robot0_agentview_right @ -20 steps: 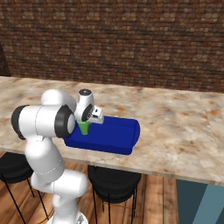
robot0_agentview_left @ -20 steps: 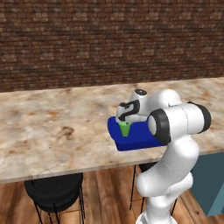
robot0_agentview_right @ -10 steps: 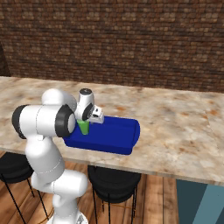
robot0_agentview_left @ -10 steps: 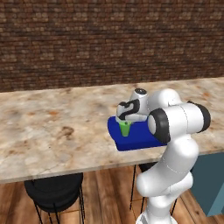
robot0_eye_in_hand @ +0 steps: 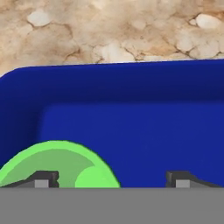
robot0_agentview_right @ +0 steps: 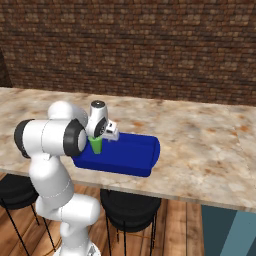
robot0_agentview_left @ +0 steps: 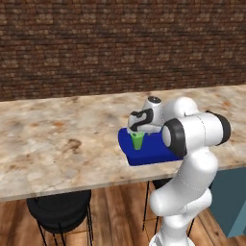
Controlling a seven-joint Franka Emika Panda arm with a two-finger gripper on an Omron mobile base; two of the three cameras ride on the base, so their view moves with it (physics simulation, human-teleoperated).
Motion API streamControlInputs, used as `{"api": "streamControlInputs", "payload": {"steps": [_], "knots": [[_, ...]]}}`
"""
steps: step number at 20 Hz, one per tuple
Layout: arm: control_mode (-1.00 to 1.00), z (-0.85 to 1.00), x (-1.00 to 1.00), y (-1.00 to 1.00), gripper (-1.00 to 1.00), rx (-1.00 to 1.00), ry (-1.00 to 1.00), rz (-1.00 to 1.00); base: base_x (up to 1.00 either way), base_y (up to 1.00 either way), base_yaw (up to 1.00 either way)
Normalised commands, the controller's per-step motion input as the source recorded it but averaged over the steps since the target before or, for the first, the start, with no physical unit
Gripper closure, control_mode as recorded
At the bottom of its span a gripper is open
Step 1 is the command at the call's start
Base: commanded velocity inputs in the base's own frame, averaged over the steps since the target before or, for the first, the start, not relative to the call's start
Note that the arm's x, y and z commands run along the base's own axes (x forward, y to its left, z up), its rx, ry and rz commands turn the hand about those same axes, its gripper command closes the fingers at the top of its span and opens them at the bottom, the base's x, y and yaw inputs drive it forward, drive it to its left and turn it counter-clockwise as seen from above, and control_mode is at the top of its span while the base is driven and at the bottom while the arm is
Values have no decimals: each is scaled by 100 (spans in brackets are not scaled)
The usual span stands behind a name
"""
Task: There is a tray on the dining counter. Grab the cup, mug, and pitcher and place them on the tray. The pitcher may be placed next to the tray if it cannot fit the tray.
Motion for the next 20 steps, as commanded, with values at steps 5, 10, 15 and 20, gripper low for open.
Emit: {"api": "streamControlInputs", "payload": {"steps": [5,10,15,20], "knots": [[-100,36,1,0,-100,0,0,0,0,0,0],[-100,50,-1,-4,-100,0,0,0,0,0,0],[-100,53,-32,-9,-100,0,0,0,0,0,0],[-100,43,-61,-22,-100,0,0,0,0,0,0]]}}
